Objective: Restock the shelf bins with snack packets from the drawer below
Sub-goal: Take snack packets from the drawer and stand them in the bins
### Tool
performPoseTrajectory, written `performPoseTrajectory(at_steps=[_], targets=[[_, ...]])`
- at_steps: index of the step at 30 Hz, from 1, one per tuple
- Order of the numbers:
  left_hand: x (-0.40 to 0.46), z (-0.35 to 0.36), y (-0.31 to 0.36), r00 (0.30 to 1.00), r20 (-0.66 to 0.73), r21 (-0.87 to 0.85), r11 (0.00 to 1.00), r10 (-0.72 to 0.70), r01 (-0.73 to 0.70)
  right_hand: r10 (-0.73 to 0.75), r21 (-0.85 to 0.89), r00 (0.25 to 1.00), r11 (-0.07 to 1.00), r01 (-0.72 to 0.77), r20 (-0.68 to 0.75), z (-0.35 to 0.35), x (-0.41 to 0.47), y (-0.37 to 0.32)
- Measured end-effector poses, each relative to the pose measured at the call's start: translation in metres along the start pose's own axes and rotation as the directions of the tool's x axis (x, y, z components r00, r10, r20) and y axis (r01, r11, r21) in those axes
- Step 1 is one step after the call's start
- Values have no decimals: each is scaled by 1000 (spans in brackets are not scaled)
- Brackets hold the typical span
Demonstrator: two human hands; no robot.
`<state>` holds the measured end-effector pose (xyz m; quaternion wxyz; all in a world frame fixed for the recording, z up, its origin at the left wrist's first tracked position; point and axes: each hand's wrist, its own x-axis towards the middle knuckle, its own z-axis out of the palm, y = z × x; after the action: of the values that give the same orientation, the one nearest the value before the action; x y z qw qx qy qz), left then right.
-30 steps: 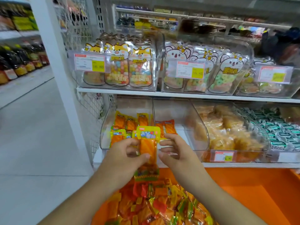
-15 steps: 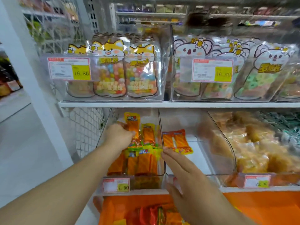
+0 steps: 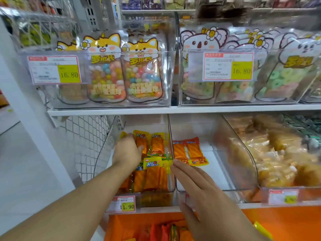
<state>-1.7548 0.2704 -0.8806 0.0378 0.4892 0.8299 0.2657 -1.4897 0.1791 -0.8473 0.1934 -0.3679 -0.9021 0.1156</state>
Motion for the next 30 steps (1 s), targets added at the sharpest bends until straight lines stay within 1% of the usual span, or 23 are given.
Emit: performPoseTrajectory(at_steps=[3, 7, 13, 15, 18, 21, 23, 24, 27, 30], targets=[[-5, -4, -1, 999, 14, 71, 996, 51, -52, 10, -12, 1000, 1000, -10, 17, -1, -1, -1], [-8, -8, -6, 990, 107, 65, 993, 90, -98, 17, -37, 999, 999, -16, 49, -4, 0, -3], [-3, -7, -10, 982, 171, -9, 997, 79, -79, 35, -46, 994, 998, -30, 101, -8, 0, -8], [-3, -6, -9, 980, 172, 2, 995, 99, -101, 39, -50, 993, 998, -34, 111, -10, 1, -9], [-5, -2, -9, 980, 133, 60, 985, 151, -160, 53, -60, 989, 997, -45, 136, -12, 1, -10], [-4, 3, -5, 954, 85, 85, 952, 287, -294, 38, -47, 992, 998, -33, 118, -12, 0, -10], [-5, 4, 4, 922, 148, 108, 921, 358, -375, 42, -68, 990, 997, -33, 133, -12, 0, -10], [-5, 5, 10, 910, 199, 134, 910, 363, -392, 44, -74, 989, 997, -34, 139, -12, 0, -10], [-4, 8, 19, 896, 328, 198, 906, 299, -374, 44, -67, 990, 997, -36, 135, -13, 1, -11], [0, 8, 16, 889, 378, 177, 922, 259, -344, 45, -62, 989, 997, -37, 139, -13, 1, -11]])
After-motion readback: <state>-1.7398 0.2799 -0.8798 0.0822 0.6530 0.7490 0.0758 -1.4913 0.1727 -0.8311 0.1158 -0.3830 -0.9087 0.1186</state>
